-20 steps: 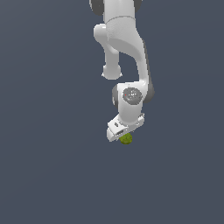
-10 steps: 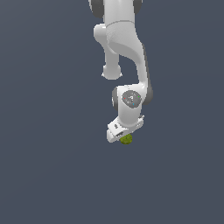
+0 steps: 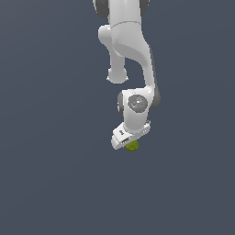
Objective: Pick up the object and move it to a goal position.
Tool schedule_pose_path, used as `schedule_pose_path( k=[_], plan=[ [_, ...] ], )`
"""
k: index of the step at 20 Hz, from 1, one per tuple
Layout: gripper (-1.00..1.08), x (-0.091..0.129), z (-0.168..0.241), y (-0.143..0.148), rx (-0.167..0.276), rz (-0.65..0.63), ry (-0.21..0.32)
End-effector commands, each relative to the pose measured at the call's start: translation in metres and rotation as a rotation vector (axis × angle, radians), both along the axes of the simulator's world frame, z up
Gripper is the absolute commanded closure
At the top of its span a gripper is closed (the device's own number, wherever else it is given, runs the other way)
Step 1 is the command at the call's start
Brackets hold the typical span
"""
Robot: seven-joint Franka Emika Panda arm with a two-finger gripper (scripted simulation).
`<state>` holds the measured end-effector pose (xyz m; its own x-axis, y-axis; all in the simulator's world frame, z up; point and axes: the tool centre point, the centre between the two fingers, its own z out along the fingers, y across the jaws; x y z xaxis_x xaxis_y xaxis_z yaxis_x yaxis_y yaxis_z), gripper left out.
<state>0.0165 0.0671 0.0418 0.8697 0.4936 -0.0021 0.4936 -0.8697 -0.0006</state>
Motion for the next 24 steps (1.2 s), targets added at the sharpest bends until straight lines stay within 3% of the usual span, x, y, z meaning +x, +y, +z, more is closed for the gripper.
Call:
schedule_pose_path(
  k=[1,11,24],
  plan=[
    [1.08,-0.001,0.004,-0.004,0.0,-0.001,-0.002],
    [1.08,-0.024,0.038,-0.052,0.0,-0.001,-0.002],
    [1.08,-0.077,0.125,-0.169,0.002,0.0,-0.002]
  ],
)
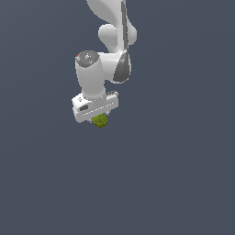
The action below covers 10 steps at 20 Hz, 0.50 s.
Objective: Pick up the object and move it to a goal position.
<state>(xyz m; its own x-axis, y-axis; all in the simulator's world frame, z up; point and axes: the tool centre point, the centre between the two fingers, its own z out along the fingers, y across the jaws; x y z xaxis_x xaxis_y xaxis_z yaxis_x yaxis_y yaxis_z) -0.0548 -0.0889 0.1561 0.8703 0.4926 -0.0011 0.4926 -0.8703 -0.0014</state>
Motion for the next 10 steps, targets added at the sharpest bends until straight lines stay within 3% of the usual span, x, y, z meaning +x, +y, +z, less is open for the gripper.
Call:
schedule_pose_path(
  k=[1,10],
  plan=[
    [1.08,-0.01,0.017,-0.022,0.001,0.001,-0.002],
    [1.08,-0.031,0.057,-0.076,0.001,0.001,-0.002]
  ],
)
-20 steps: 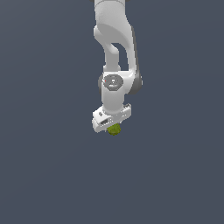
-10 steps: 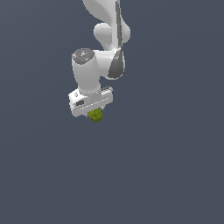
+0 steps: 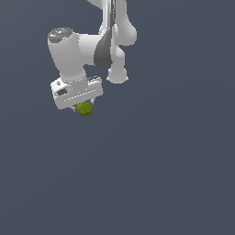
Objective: Pick up the object and move it to a goal position.
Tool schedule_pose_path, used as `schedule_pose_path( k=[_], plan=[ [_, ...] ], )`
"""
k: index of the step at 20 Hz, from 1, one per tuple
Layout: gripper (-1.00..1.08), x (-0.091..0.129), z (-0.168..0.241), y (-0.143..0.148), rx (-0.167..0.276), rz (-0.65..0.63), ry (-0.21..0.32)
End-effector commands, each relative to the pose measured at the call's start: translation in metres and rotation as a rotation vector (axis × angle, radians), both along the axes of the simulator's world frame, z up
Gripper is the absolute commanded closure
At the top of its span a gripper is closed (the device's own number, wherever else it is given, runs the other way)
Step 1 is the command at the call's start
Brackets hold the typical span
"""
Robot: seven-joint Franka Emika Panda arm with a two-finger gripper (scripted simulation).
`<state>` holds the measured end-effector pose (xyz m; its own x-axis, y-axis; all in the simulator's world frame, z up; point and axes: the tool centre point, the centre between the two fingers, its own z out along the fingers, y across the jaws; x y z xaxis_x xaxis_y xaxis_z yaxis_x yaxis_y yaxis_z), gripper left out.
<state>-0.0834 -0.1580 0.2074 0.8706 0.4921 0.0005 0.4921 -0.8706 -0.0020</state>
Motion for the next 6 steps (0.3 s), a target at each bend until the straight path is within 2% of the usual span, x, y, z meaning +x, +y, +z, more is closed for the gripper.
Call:
schedule_pose_path(
  k=[1,6],
  plan=[
    [1.08,-0.0034,0.0081,-0.0093,-0.001,0.002,-0.001],
    [1.08,-0.0044,0.0127,-0.0161,-0.002,0.002,-0.001]
  ],
)
